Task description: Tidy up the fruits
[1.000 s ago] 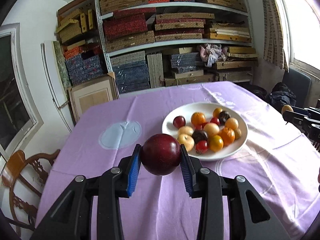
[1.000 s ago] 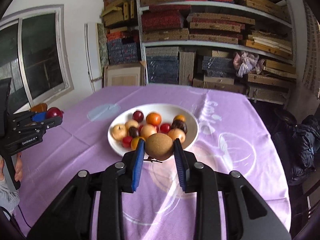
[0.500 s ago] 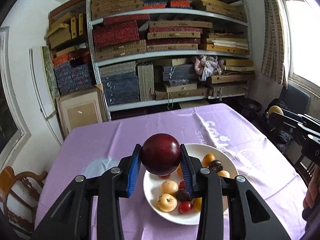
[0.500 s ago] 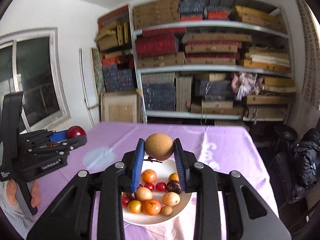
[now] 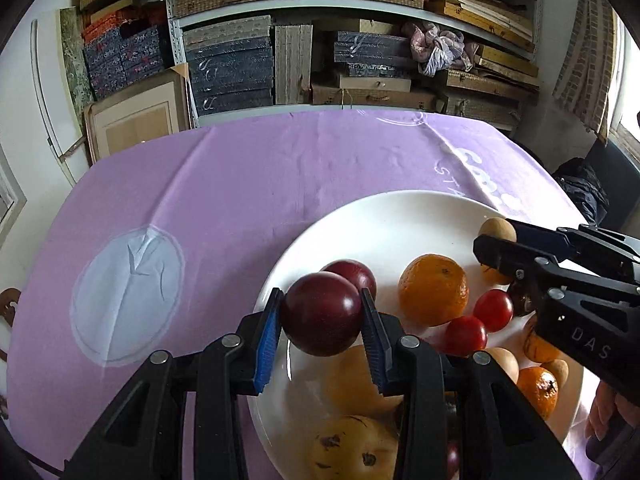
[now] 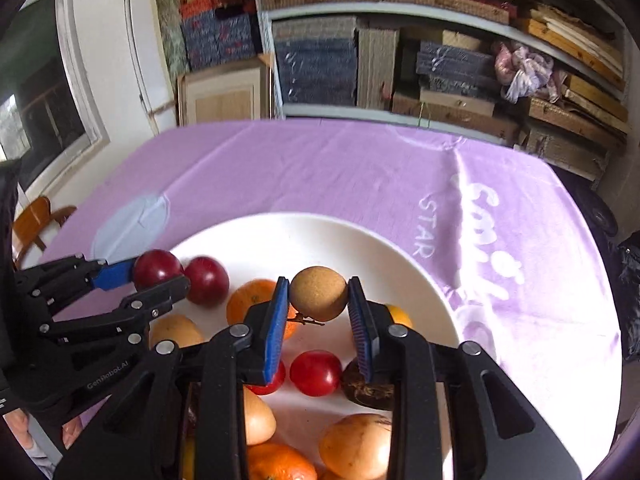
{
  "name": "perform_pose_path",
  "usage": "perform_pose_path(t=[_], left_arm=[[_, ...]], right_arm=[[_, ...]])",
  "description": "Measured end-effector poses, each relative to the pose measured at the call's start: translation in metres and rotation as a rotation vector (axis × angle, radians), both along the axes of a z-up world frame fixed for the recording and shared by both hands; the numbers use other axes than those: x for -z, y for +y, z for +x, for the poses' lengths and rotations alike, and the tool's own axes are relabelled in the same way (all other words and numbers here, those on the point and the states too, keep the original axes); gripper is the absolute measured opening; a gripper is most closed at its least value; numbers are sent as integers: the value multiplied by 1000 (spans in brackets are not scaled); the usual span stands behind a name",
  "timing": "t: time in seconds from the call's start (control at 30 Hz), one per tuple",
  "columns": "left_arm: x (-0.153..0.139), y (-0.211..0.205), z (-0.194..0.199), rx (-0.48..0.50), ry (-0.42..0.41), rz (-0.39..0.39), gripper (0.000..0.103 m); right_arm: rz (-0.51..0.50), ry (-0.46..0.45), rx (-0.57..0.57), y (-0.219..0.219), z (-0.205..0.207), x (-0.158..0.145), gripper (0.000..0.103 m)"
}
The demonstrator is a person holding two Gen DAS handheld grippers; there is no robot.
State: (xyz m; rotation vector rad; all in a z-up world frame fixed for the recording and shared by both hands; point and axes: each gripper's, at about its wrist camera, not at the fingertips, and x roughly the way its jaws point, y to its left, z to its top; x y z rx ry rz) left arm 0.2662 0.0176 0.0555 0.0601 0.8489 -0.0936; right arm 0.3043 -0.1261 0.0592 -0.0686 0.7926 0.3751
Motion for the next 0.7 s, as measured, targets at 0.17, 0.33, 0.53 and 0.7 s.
perform_pose_path(t=[0.17,0.33,0.53,0.7], left_arm=[[-2,5,-3,-11,-24,-7,59],[-51,9,-27,-15,-110,-30,59],[-118,6,-84,-20,-238,-36,66],[-142,-7,-139,-9,-299,-23,73]], right_arm=[[-5,-29,-13,7,-3,3,37],[67,-155,-32,-7,-37,-56,37],[156,-325,-50,-27,-110,-135,52],[180,-393,-64,-35,-170,-158,64]])
